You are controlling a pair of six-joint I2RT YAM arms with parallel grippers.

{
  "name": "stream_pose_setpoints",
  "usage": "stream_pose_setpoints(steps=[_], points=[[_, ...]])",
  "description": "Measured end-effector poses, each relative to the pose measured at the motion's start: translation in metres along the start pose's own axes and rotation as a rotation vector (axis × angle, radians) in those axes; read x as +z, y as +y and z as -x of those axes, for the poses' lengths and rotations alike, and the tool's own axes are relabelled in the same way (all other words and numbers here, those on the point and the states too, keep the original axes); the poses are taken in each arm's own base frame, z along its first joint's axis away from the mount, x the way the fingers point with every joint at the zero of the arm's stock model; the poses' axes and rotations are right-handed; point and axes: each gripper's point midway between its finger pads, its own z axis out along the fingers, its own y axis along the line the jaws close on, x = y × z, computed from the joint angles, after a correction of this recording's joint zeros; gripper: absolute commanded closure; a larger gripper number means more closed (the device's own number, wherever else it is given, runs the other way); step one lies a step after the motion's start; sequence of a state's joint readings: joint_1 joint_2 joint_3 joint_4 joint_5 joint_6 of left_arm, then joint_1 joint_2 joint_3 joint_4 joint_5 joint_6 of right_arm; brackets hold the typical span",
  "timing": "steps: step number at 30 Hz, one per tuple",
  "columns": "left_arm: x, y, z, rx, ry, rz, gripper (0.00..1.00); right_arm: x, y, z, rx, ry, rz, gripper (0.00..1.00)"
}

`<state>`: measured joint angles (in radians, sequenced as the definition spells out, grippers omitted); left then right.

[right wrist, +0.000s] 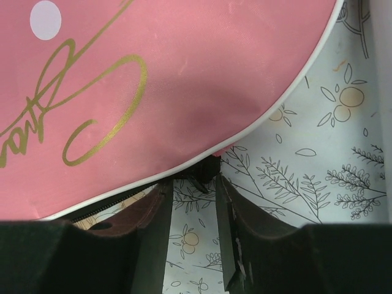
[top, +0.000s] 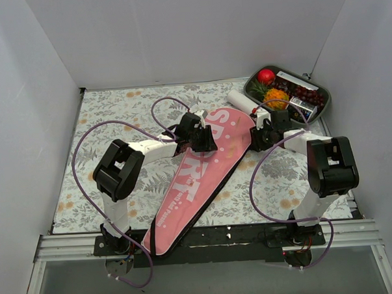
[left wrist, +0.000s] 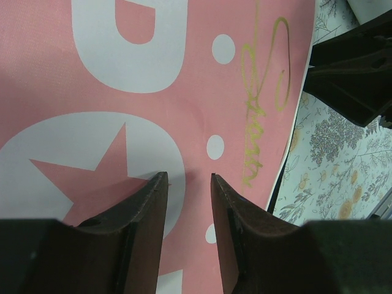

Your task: Pack up the badminton gear

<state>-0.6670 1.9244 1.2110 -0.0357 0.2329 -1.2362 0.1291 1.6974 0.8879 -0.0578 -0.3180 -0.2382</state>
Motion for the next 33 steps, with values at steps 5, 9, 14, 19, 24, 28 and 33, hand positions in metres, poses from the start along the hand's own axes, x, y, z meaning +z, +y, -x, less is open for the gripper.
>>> stream_pose_setpoints(steps=[5, 9, 14, 19, 24, 28, 33], points=[[0.000, 0.000, 0.000, 0.002, -0.001, 0.000, 0.66, 0.003, 0.003, 0.002, -0.020, 0.006, 0.007, 0.69], [0.000, -0.001, 0.001, 0.003, -0.004, -0.003, 0.66, 0.003, 0.003, 0.001, -0.031, 0.014, 0.008, 0.84], [0.000, -0.001, 0.001, 0.003, -0.004, -0.004, 0.66, 0.003, 0.003, -0.001, -0.032, 0.022, 0.007, 0.92], [0.000, -0.001, 0.002, 0.004, -0.006, -0.005, 0.66, 0.003, 0.007, -0.002, -0.033, 0.030, 0.017, 0.99], [0.008, 0.001, -0.002, 0.003, -0.002, -0.013, 0.67, 0.002, 0.018, -0.004, -0.048, 0.051, 0.031, 0.99], [0.014, 0.000, 0.002, 0.007, -0.016, -0.029, 0.68, -0.001, 0.031, -0.010, -0.068, 0.077, 0.043, 0.99], [0.025, -0.001, 0.007, 0.010, -0.031, -0.044, 0.69, -0.005, 0.054, -0.019, -0.112, 0.113, 0.056, 0.99]])
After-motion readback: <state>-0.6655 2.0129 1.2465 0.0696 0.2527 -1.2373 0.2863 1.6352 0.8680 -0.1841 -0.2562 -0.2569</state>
